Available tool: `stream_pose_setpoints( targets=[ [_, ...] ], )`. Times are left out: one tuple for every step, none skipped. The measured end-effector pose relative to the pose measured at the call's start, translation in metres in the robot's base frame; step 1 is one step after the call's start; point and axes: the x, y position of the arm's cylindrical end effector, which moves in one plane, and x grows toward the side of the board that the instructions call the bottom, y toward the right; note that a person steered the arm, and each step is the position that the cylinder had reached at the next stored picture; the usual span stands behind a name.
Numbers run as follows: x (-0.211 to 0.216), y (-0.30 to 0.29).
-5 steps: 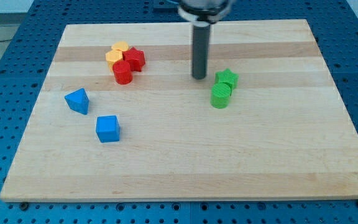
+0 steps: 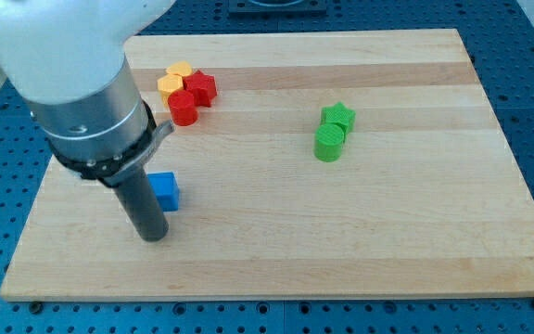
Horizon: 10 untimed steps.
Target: Push blue cube into the green star
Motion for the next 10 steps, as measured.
stream_pose_setpoints(
  targets=[
    [-0.025,0.025],
    [-0.021,0.03],
    [-0.005,-0.028],
    [-0.019,-0.04],
    [-0.049,0.011],
    [-0.076,0.068],
    [-0.085,0.065],
    [-0.086,0.033],
    [-0.098,0.028],
    [-0.112,0.045]
  ],
)
